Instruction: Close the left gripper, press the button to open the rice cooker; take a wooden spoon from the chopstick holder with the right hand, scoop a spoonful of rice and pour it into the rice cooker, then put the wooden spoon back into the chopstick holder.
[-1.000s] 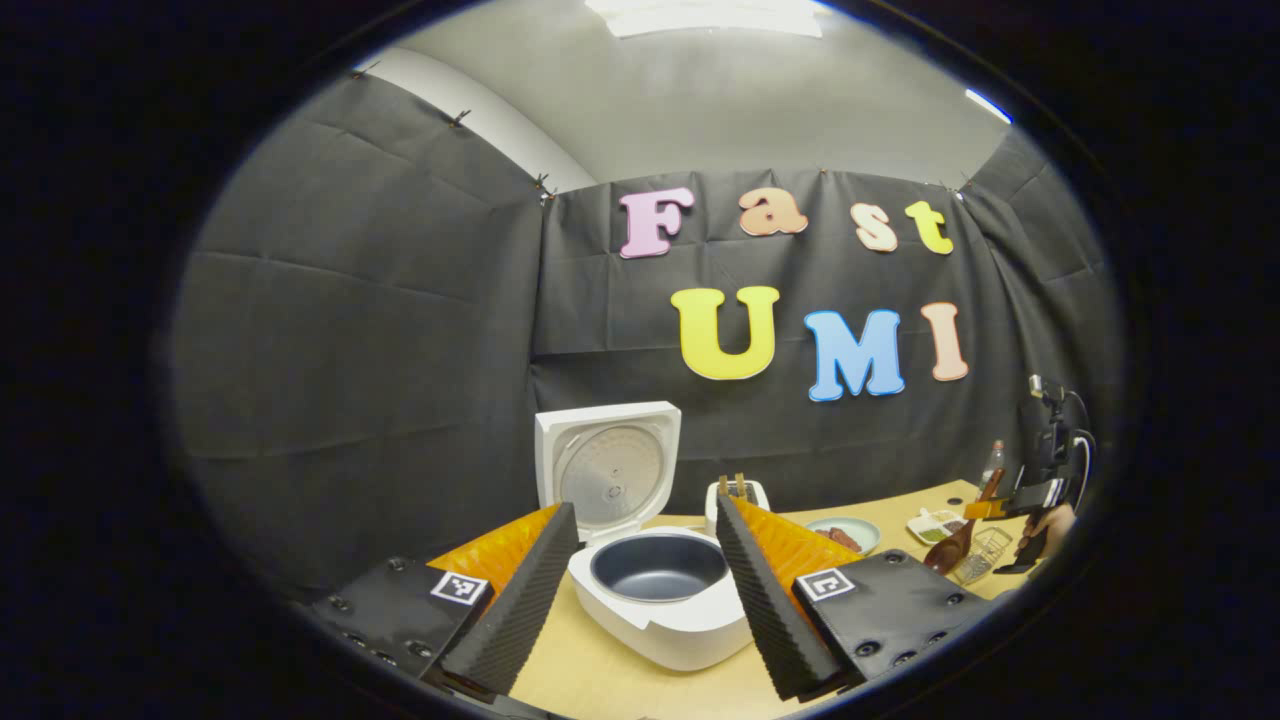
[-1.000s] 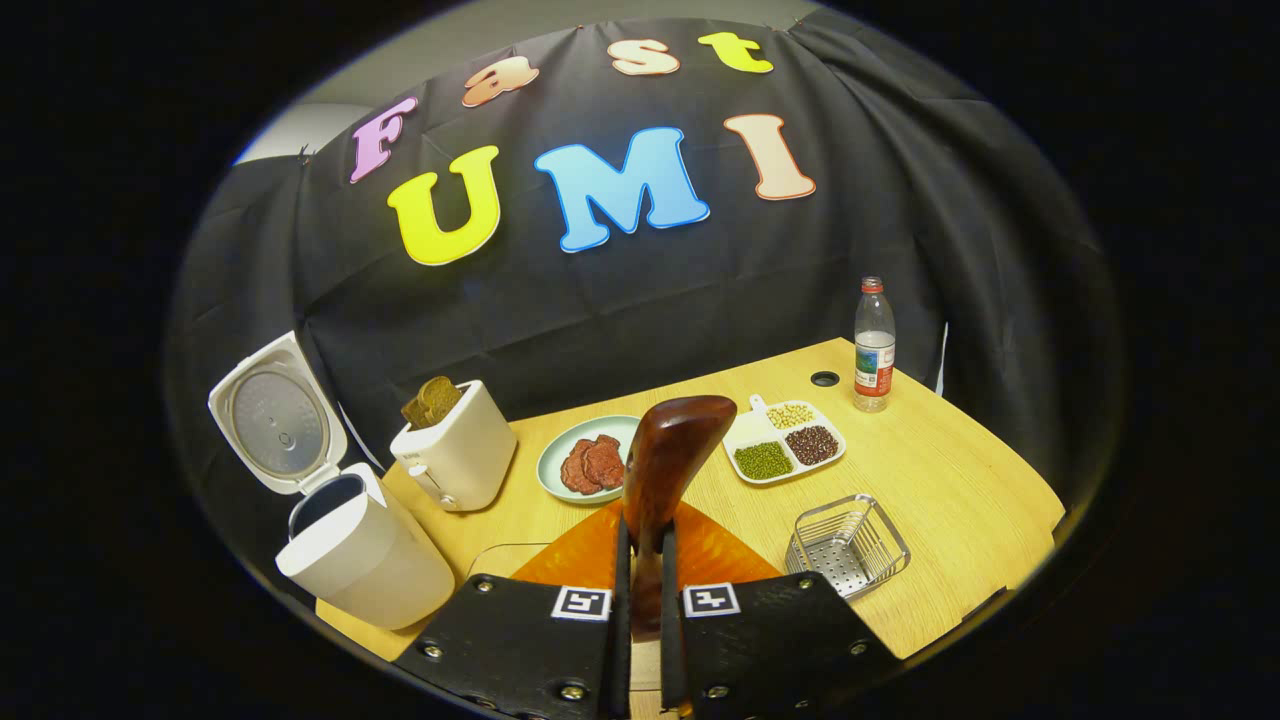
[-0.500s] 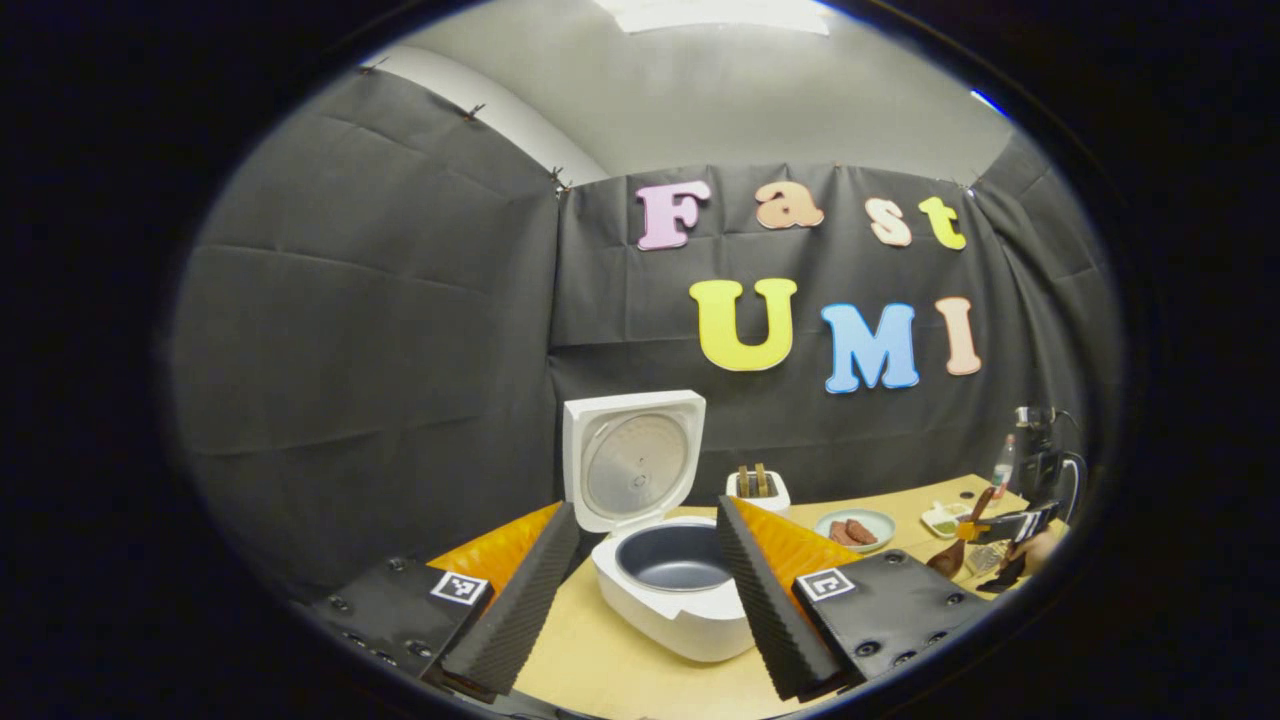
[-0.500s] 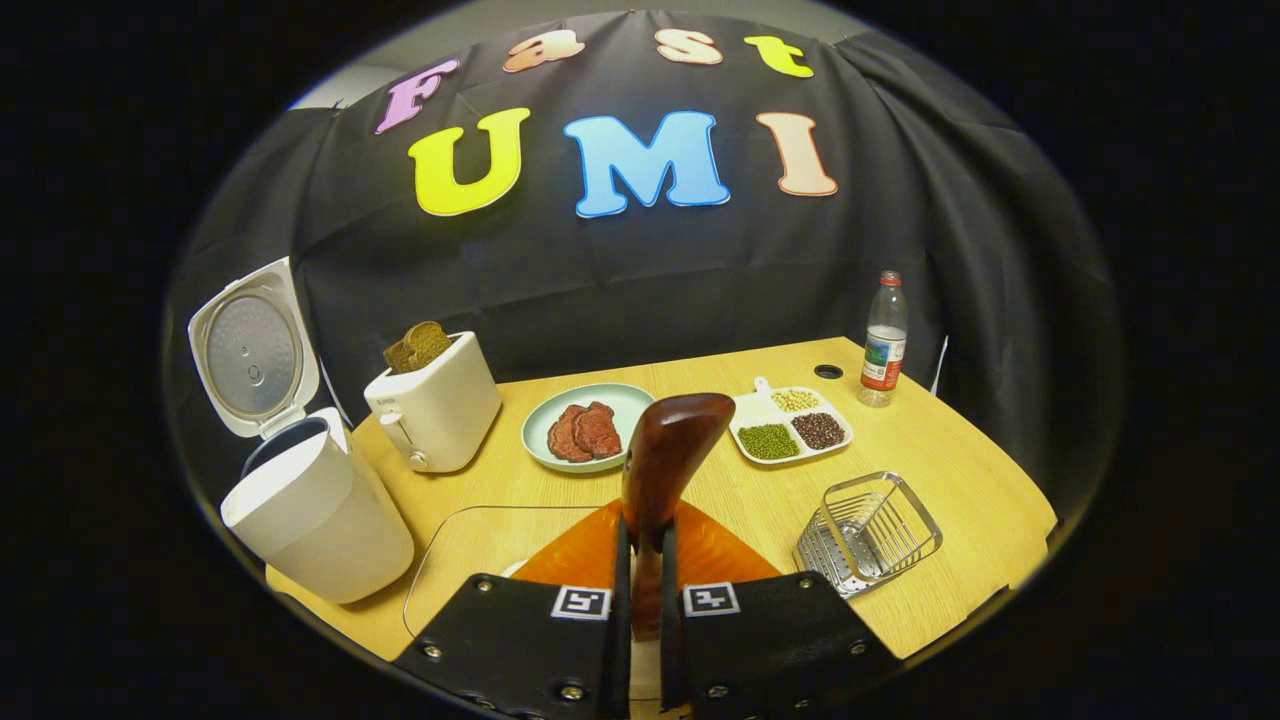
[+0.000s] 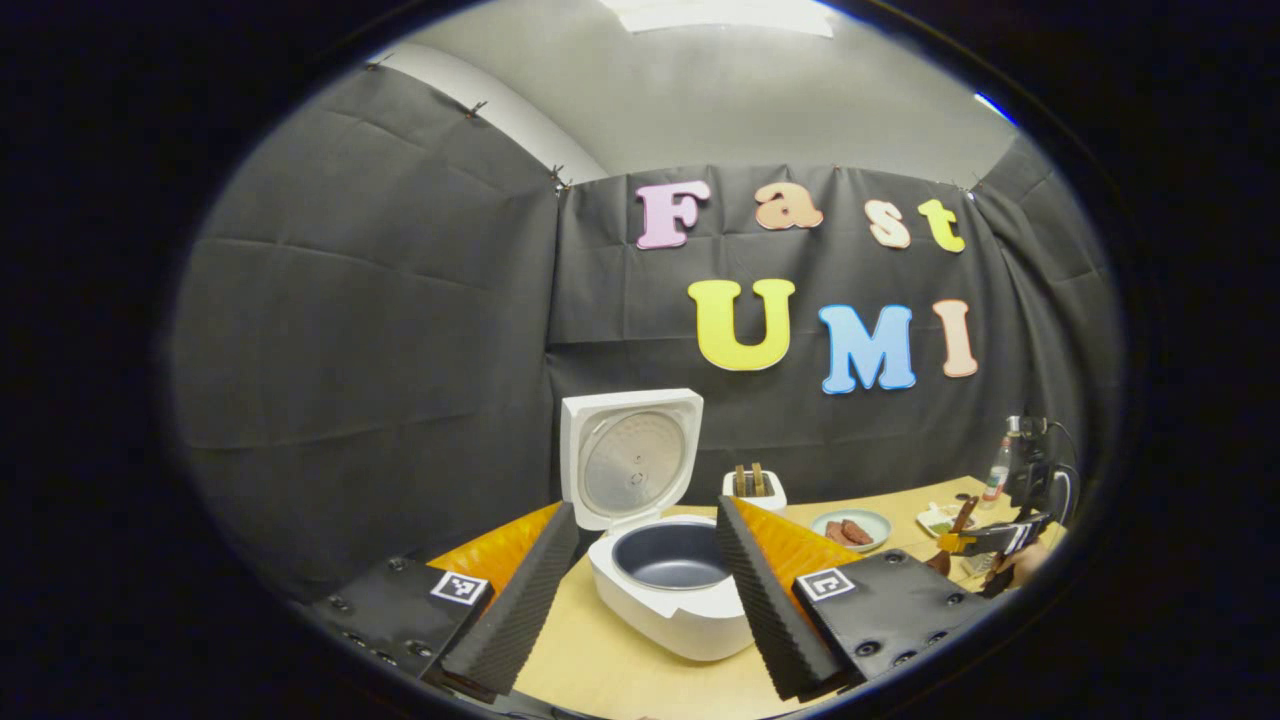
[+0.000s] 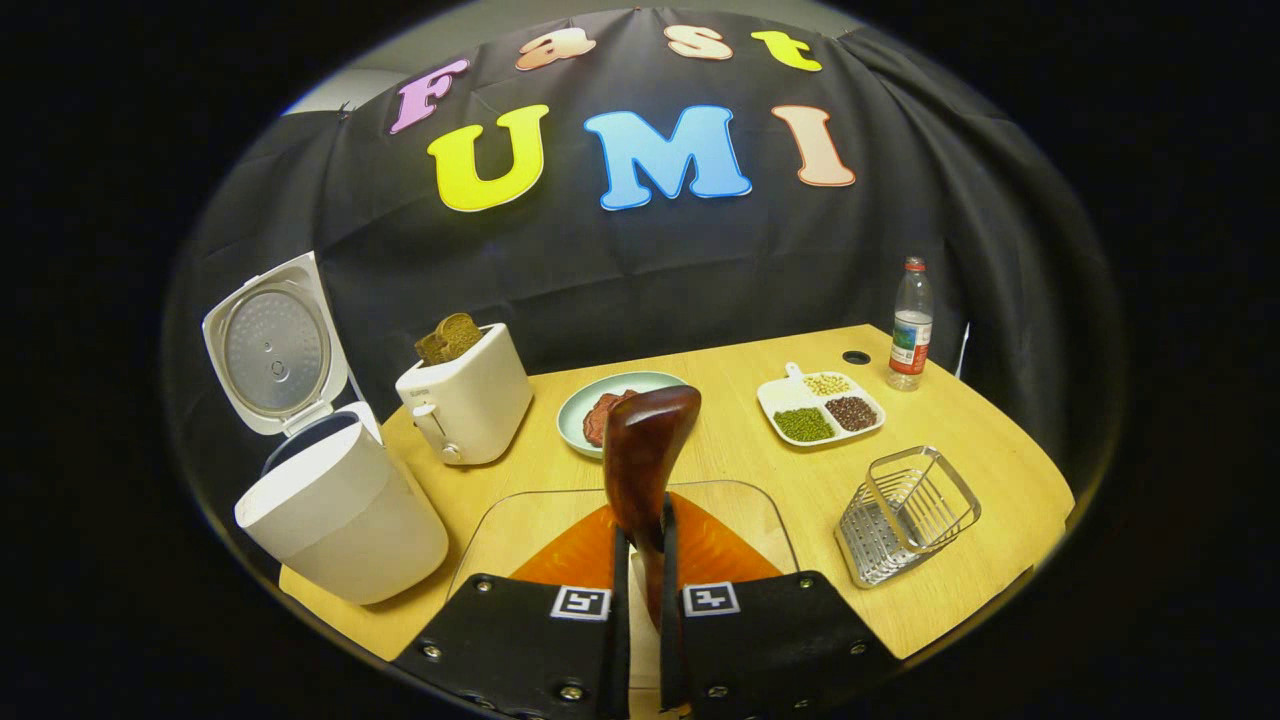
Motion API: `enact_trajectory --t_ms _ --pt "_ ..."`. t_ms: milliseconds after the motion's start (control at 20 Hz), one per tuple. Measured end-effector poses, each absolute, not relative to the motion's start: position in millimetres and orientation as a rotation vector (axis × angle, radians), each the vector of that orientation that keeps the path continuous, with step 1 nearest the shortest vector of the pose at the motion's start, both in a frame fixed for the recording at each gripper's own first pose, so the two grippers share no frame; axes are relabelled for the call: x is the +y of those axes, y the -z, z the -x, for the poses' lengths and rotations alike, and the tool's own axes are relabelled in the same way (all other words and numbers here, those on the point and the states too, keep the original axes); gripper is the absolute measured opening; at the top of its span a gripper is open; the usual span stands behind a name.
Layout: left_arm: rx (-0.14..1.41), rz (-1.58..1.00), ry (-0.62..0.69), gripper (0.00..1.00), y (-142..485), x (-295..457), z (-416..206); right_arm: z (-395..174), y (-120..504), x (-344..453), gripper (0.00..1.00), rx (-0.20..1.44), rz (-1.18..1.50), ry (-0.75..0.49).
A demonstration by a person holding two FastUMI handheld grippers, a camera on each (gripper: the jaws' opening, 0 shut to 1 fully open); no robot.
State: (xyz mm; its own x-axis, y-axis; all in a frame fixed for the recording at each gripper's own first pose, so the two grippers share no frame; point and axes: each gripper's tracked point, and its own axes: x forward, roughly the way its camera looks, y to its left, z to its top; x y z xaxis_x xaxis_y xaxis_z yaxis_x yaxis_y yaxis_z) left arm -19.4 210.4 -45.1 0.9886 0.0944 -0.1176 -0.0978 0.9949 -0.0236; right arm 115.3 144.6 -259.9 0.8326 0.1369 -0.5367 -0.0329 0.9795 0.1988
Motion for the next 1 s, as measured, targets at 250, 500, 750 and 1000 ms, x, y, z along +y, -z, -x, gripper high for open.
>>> enact_trajectory --t_ms 250,500,750,1000 --pt "0.115 0.027 -0.095 0.96 46.2 212.2 21.2 -111.0 265.6 160.1 0.13 0.615 -0.312 -0.120" --pt "0.112 0.028 -0.103 0.97 45.1 216.2 21.6 -115.1 272.6 143.4 0.12 0.666 -0.560 -0.063" --pt "0.106 0.049 -0.103 0.98 41.8 208.1 18.6 -117.9 275.5 121.4 0.12 0.732 -0.881 -0.028" --pt "0.092 0.057 -0.079 0.98 35.5 186.8 10.9 -123.8 250.9 99.8 0.12 0.703 -1.047 -0.032"
